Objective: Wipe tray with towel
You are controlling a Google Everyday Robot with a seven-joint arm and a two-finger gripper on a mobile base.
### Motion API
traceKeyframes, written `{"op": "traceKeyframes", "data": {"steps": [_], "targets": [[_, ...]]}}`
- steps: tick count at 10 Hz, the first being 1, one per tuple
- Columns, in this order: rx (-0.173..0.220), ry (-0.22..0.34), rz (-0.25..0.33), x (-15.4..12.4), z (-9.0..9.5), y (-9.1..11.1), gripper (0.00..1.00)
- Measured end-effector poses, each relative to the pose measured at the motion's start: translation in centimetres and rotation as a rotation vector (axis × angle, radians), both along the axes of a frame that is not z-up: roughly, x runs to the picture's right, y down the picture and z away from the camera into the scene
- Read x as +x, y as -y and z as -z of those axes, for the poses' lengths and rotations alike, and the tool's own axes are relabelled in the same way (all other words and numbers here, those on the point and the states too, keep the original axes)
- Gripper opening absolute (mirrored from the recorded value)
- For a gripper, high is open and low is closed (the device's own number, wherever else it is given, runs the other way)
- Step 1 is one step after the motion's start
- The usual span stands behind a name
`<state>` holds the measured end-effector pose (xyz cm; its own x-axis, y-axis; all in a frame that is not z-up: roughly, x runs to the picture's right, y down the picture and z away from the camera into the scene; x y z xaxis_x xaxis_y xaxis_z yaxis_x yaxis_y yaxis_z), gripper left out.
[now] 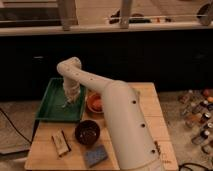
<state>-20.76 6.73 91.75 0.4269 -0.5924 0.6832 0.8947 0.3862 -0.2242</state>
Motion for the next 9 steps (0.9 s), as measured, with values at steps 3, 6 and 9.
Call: {"op": "traceKeyframes", "data": {"steps": [3,6,9], "targets": [[-0.001,0.045,0.022,-1.9,-0.4,0.0,0.00],[-0.022,0.115,0.069,-3.8,0.6,-1.7,0.00],[-0.057,0.144,0.085,-3.9,1.5,-3.9,0.00]]}}
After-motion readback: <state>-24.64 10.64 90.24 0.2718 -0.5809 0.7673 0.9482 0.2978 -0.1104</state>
